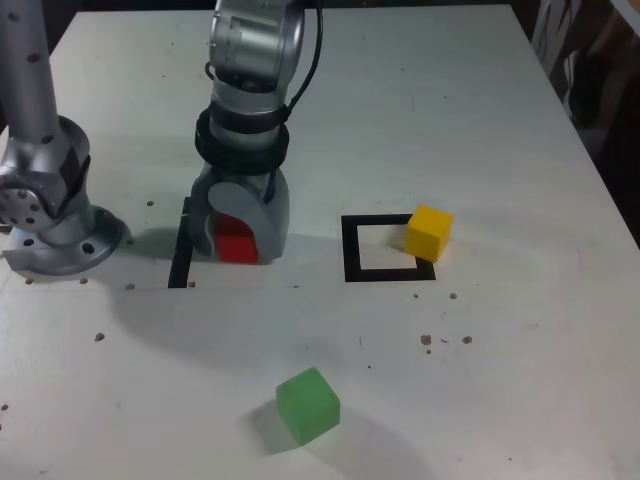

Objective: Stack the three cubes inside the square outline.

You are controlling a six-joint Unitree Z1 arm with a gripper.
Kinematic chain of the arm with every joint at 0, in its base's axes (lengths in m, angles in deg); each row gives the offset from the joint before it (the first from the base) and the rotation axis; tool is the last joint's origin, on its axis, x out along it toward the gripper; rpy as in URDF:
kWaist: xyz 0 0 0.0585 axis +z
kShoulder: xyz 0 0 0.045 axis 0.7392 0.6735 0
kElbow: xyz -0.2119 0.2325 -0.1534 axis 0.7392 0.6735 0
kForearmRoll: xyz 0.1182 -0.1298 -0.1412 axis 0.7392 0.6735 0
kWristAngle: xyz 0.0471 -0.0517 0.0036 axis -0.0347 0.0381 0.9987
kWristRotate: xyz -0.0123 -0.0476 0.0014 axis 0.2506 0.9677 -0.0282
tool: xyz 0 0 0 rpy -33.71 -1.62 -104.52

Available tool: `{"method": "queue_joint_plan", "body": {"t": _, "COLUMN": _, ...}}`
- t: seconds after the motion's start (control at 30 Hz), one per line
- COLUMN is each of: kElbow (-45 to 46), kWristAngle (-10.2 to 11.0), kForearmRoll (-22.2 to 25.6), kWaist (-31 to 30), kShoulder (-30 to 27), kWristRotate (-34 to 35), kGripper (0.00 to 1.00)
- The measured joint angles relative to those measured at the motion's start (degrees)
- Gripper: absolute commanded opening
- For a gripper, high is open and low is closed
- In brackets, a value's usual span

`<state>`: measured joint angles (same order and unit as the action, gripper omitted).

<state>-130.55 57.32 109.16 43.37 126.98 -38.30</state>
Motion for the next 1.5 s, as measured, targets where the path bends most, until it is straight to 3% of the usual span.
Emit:
{"method": "queue_joint_plan", "body": {"t": 0.37, "kElbow": -5.9, "kWristAngle": 1.2, "kForearmRoll": 5.6, "kWaist": -0.3, "kShoulder": 0.6, "kWristRotate": -0.2, "kGripper": 0.19}}
{"method": "queue_joint_plan", "body": {"t": 0.7, "kElbow": -24.3, "kWristAngle": 6.5, "kForearmRoll": 19.3, "kWaist": -0.6, "kShoulder": 2.8, "kWristRotate": -1.3, "kGripper": 0.19}}
{"method": "queue_joint_plan", "body": {"t": 0.8, "kElbow": -28.6, "kWristAngle": 6.5, "kForearmRoll": 19.6, "kWaist": -0.4, "kShoulder": 4.4, "kWristRotate": -1.9, "kGripper": 0.19}}
{"method": "queue_joint_plan", "body": {"t": 1.5, "kElbow": -30.2, "kWristAngle": 4.7, "kForearmRoll": 12.6, "kWaist": -0.1, "kShoulder": 15.1, "kWristRotate": -2.4, "kGripper": 0.19}}
